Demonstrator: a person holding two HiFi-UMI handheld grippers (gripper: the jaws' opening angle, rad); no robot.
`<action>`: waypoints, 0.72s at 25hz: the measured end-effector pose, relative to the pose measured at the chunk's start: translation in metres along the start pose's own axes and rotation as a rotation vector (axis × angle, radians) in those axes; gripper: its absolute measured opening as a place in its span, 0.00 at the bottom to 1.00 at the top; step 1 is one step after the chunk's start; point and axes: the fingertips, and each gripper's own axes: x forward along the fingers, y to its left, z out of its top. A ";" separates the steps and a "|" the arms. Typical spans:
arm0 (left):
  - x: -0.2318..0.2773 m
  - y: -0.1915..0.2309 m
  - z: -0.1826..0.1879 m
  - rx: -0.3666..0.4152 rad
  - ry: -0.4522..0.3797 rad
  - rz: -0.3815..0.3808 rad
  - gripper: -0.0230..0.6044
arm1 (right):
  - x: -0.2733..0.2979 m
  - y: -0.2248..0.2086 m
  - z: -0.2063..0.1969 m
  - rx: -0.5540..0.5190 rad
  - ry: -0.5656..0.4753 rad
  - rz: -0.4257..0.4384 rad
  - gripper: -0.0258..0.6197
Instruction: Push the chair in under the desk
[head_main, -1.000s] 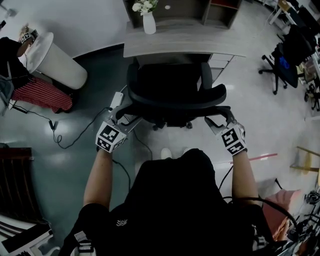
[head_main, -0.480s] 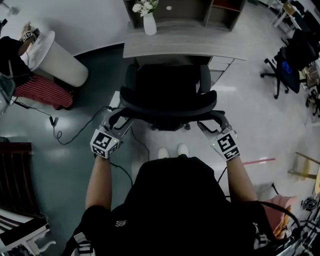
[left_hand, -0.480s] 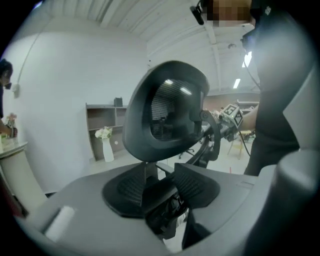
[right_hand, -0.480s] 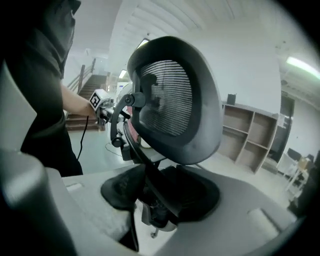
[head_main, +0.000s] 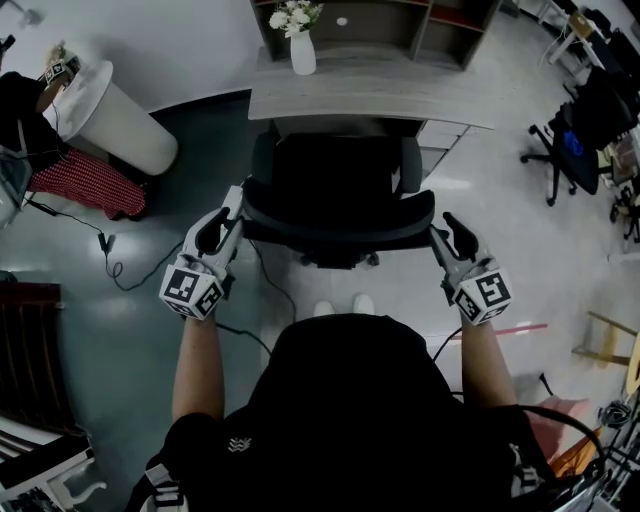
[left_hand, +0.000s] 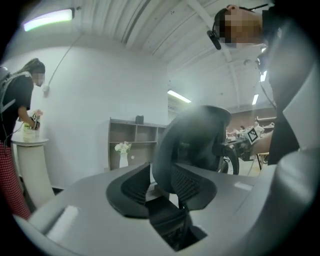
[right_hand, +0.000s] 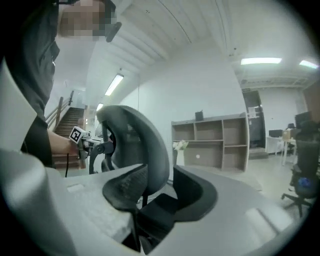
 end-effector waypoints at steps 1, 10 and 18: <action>-0.001 0.003 0.008 0.003 -0.019 0.014 0.25 | -0.001 -0.006 0.005 0.000 -0.015 -0.020 0.29; -0.008 0.028 0.043 0.002 -0.100 0.205 0.09 | -0.003 -0.030 0.038 0.002 -0.086 -0.138 0.16; -0.003 0.017 0.038 0.005 -0.084 0.210 0.05 | -0.011 -0.042 0.035 0.084 -0.122 -0.173 0.05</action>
